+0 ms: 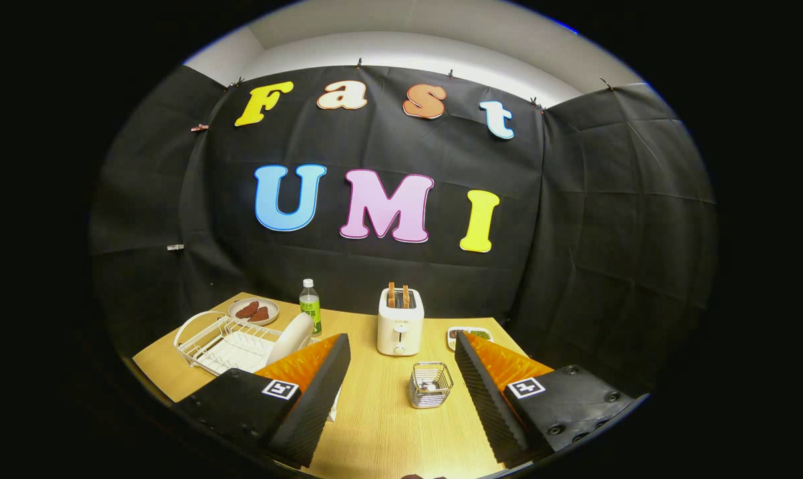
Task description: Take the plate from the dish rack, then take the spoon from the basket and place it into the plate.
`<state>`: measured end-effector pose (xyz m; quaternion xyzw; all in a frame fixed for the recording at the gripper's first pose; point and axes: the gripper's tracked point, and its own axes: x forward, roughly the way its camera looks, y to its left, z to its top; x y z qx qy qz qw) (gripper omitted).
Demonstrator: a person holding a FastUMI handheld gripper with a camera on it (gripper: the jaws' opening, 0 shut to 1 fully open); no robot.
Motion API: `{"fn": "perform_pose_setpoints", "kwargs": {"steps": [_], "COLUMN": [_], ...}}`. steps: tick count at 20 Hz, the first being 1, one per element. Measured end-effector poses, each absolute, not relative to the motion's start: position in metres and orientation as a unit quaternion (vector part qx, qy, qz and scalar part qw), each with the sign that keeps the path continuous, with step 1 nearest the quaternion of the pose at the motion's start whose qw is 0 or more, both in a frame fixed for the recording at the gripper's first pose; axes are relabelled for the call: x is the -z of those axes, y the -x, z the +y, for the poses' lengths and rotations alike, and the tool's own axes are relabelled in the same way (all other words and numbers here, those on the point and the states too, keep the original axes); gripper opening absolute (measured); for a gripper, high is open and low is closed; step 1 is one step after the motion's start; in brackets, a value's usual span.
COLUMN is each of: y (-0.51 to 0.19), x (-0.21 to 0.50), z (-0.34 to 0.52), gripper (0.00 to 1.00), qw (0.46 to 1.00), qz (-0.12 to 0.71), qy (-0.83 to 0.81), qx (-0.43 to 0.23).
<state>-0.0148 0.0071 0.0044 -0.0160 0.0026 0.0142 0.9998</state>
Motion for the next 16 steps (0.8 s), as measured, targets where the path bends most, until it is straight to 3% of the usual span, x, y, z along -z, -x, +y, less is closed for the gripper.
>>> {"fn": "perform_pose_setpoints", "kwargs": {"steps": [16], "y": [-0.022], "x": [-0.003], "z": [0.016], "gripper": [0.98], "qw": [1.000], "qz": [0.011], "qy": [-0.004], "qx": [-0.023]}}
